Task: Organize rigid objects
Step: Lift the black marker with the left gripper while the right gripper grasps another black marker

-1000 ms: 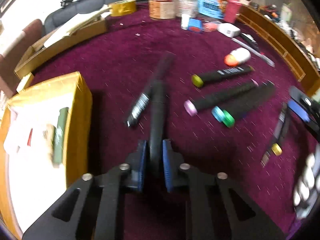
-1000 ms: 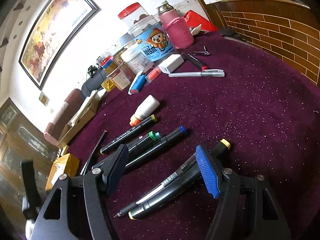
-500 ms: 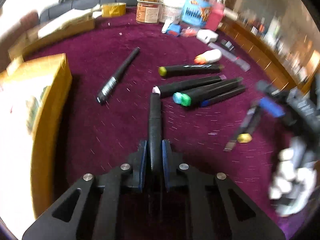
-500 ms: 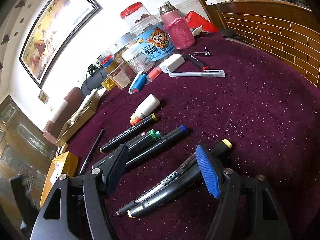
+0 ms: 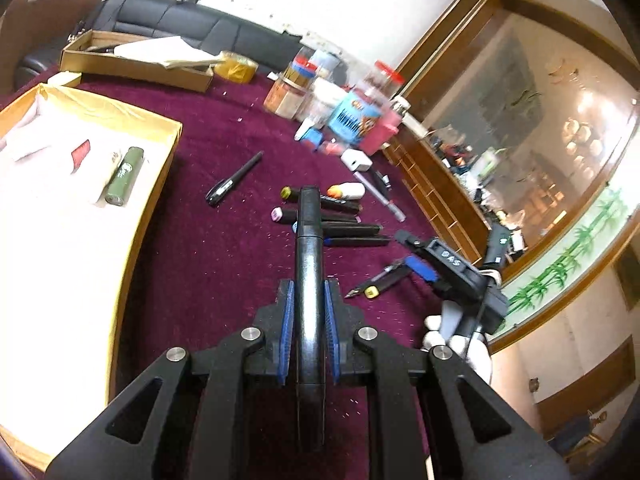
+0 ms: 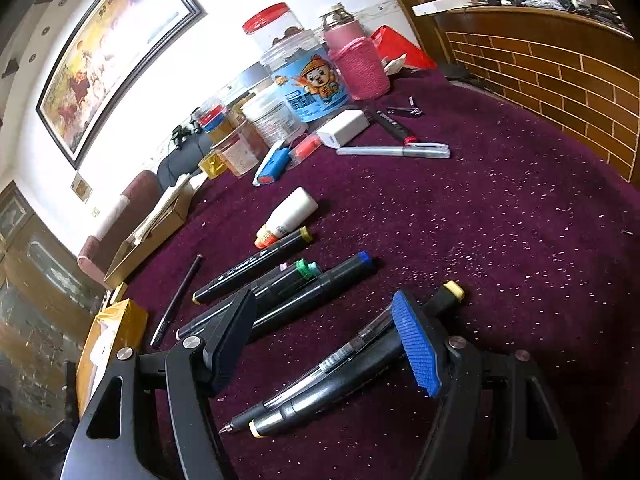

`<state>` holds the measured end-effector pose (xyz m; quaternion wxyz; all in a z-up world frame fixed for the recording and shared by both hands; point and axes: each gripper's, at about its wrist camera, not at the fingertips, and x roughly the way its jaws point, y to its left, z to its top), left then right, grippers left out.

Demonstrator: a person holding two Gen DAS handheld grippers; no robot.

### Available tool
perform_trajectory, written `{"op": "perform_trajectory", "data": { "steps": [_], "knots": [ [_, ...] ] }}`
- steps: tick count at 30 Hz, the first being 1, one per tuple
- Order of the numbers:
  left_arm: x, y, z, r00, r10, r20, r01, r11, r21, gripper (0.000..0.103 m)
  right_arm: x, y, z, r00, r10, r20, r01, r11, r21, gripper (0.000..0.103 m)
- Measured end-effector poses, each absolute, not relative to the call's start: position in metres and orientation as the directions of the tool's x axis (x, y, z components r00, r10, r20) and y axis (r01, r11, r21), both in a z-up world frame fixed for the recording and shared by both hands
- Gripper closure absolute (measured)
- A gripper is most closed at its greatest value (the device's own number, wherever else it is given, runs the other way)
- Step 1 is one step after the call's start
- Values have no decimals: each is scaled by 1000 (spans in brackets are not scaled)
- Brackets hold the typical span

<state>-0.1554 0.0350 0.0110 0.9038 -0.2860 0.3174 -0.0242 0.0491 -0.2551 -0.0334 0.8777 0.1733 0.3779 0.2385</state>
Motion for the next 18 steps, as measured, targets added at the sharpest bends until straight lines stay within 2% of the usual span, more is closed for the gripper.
{"op": "perform_trajectory", "data": {
  "steps": [5, 18],
  "knots": [
    [-172, 40, 17, 813, -239, -532, -110, 833, -543, 91, 29, -273, -25, 628, 510, -588, -253, 848, 466, 38],
    [-187, 45, 9, 813, -264, -520, -102, 813, -573, 91, 27, -243, -41, 515, 435, -739, -232, 900, 369, 39]
  ]
}}
